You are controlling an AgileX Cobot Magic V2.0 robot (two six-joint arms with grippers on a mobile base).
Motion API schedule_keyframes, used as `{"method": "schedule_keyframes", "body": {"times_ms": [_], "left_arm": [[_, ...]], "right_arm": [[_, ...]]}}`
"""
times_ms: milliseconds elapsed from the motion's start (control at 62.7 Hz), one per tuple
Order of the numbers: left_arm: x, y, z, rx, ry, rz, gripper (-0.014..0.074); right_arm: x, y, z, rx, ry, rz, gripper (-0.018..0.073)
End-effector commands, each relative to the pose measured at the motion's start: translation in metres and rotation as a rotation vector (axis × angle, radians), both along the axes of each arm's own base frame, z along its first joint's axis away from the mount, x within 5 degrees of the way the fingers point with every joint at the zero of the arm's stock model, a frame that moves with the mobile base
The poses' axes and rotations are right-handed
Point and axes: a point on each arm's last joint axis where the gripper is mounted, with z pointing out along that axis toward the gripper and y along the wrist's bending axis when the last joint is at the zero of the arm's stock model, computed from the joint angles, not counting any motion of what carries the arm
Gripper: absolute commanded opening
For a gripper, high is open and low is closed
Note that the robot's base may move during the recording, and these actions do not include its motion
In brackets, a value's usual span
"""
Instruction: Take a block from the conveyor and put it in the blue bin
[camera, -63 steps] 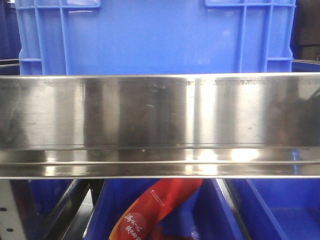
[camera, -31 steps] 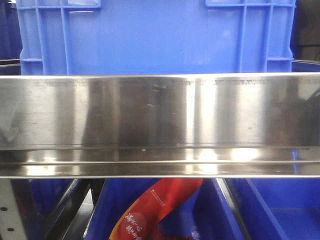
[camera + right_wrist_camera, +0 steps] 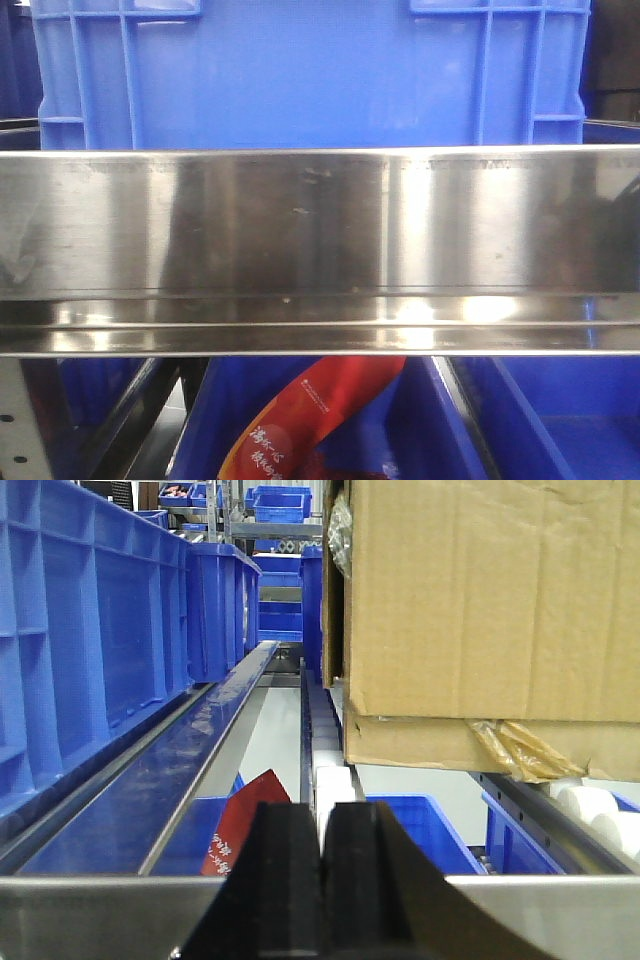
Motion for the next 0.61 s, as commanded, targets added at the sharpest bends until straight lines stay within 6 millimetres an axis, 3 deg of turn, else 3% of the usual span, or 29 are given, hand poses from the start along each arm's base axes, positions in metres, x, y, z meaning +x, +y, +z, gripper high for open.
{"method": "schedule_keyframes", "body": {"times_ms": [0, 590], "left_arm": [[-0.0008, 0.0001, 0.0034, 0.002, -0.033, 0.003, -0.0111], [-0.0008, 0.0001, 0.0034, 0.002, -0.033, 0.003, -0.0111]], "right_arm": [[-0.0004, -0.0002, 0.0018, 0.000, -0.021, -0.004, -0.0162], [-0.0004, -0.0002, 0.0018, 0.000, -0.021, -0.004, -0.0162]]}}
